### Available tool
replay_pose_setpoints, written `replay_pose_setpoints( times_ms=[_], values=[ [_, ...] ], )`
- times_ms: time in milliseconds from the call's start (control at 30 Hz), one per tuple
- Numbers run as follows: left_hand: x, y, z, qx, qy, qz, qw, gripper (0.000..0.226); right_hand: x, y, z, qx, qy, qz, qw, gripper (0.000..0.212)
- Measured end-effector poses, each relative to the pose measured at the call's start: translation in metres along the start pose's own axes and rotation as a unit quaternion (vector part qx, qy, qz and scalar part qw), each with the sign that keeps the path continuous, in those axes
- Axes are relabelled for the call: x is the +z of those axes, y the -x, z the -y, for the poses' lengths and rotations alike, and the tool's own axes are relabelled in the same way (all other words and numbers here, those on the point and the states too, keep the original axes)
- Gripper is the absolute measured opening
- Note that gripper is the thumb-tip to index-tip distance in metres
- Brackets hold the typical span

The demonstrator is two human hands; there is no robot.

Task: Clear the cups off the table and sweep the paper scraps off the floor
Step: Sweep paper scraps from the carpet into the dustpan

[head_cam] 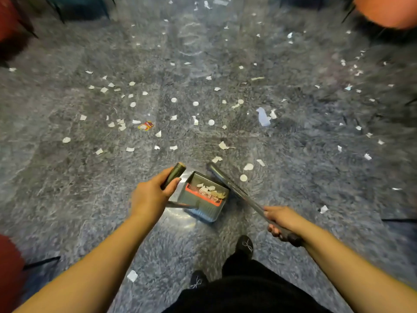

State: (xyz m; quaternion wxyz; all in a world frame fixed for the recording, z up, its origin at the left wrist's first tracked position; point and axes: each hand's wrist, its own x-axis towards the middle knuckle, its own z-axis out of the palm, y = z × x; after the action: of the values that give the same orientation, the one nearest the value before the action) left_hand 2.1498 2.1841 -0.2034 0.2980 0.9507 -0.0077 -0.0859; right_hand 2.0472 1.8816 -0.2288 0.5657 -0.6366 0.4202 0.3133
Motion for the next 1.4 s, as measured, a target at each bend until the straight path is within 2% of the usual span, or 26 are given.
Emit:
replay_pose_setpoints(
  times_ms=[300, 533, 767, 933, 1200, 1400],
  values=[
    [0.068, -0.065, -0.078, 0.064, -0.05, 0.041, 0.996, 0.038, -0.093, -0.038, -0.004, 0.027, -0.077, -0.064, 0.995, 0.046],
    [0.115, -0.113, -0.138, 0.092, -0.124, 0.075, 0.985, 0.04, -0.163, -0.067, 0.024, 0.02, -0.072, -0.091, 0.993, 0.039],
    [0.14, -0.161, -0.18, 0.074, -0.153, 0.107, 0.98, 0.043, -0.211, -0.109, 0.057, 0.034, -0.067, -0.09, 0.993, 0.041],
    [0.138, -0.176, -0.184, 0.081, -0.182, 0.087, 0.976, 0.042, -0.225, -0.135, 0.087, 0.045, -0.042, -0.086, 0.994, 0.039],
    [0.139, -0.182, -0.183, 0.09, -0.197, 0.08, 0.973, 0.043, -0.22, -0.168, 0.11, 0.097, 0.04, -0.067, 0.992, 0.025],
    [0.136, -0.188, -0.186, 0.098, -0.19, 0.081, 0.974, 0.041, -0.206, -0.162, 0.103, 0.106, 0.049, -0.019, 0.993, 0.031]
  ],
)
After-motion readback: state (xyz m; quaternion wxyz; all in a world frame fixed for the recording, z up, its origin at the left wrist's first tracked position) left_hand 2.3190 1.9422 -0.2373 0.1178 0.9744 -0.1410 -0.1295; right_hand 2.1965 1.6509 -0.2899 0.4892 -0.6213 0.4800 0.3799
